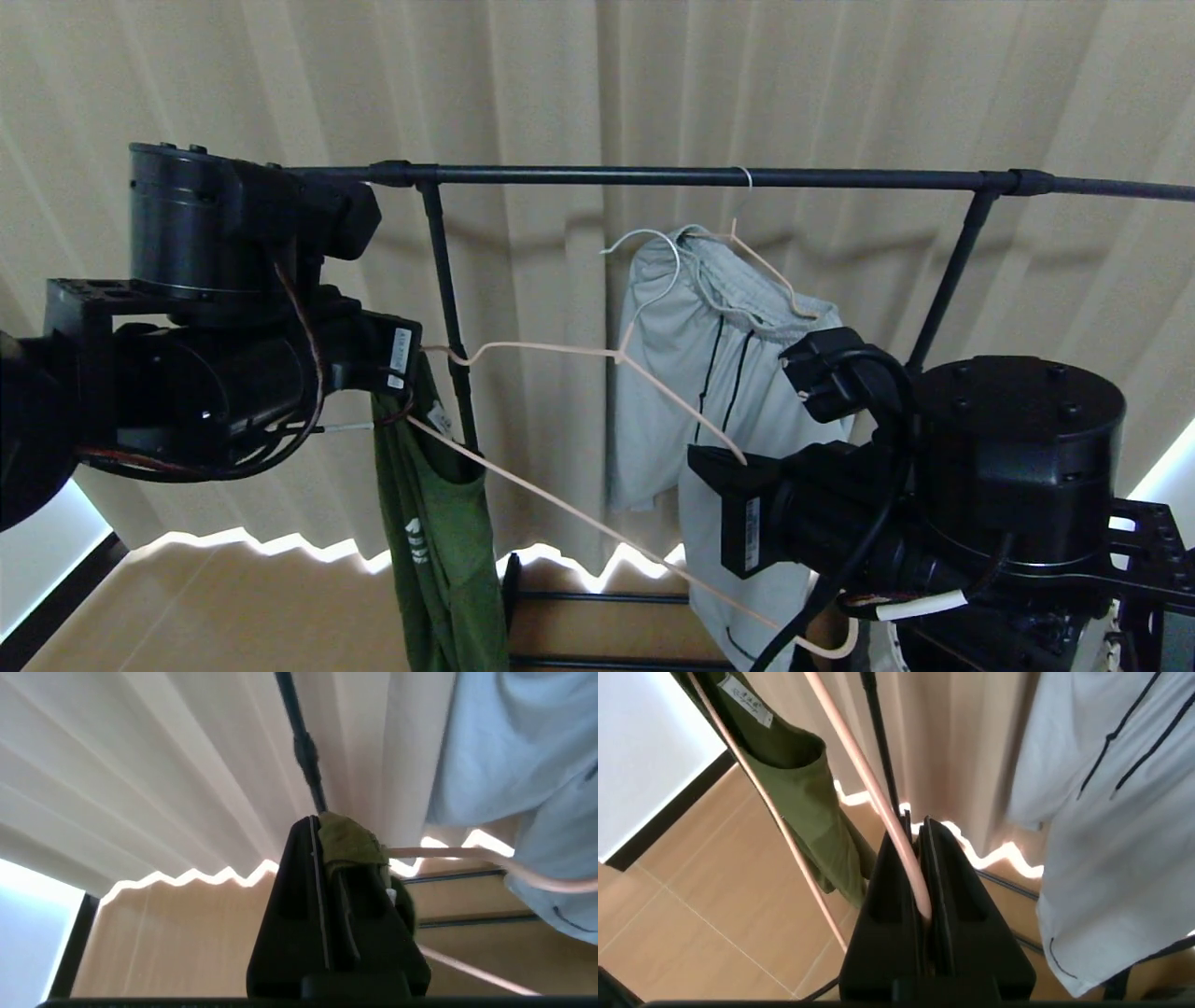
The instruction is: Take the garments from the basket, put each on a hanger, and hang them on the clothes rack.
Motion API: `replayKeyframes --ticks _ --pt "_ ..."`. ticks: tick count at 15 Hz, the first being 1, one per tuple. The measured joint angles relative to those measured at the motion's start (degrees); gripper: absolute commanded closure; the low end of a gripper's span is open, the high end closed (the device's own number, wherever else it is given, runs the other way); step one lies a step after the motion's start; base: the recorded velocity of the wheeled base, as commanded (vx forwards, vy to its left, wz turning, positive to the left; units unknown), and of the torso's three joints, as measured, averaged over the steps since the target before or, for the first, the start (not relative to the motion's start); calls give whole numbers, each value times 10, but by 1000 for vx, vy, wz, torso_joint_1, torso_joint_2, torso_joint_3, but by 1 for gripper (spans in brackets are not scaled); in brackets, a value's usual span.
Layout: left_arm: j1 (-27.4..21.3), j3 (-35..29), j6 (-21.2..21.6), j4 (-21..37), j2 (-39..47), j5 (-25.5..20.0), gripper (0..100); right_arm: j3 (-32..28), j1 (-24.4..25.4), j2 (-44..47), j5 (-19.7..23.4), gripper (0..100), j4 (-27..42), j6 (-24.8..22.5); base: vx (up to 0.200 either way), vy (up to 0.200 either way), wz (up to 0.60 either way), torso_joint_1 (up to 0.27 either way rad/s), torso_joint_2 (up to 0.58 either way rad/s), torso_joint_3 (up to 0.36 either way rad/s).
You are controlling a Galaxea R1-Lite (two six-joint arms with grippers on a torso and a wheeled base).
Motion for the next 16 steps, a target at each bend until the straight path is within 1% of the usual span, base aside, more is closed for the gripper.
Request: replayKeyframes --ticks 2,4,5,6,8,10,12,15,16 --pt "-25 0 -19 2 -6 -1 100 3 4 2 0 100 0 1 0 0 0 0 0 0" --pt "-36 0 -20 4 -11 -1 100 4 4 3 -2 100 0 0 0 0 0 0 0 0" --pt "-38 0 -19 18 -16 0 100 4 3 3 -3 100 0 -1 0 0 0 0 0 0" --pt "-38 0 -19 37 -22 0 100 5 -2 3 -4 100 1 -2 0 0 0 0 0 0" --pt "-26 -4 -11 55 -36 0 100 9 -17 4 -8 100 1 -5 0 0 0 0 0 0" --pt "-2 -4 13 58 -53 1 100 5 -33 7 -26 100 1 -12 0 0 0 0 0 0" --pt "8 3 21 60 -66 0 100 -4 -44 12 -32 100 -5 -19 0 0 0 0 0 0" --pt "0 16 15 59 -75 -8 100 -13 -47 20 -32 100 -37 -23 0 0 0 0 0 0" --pt "-11 19 2 58 -75 -21 100 -15 -47 23 -32 100 -44 -24 0 0 0 0 0 0"
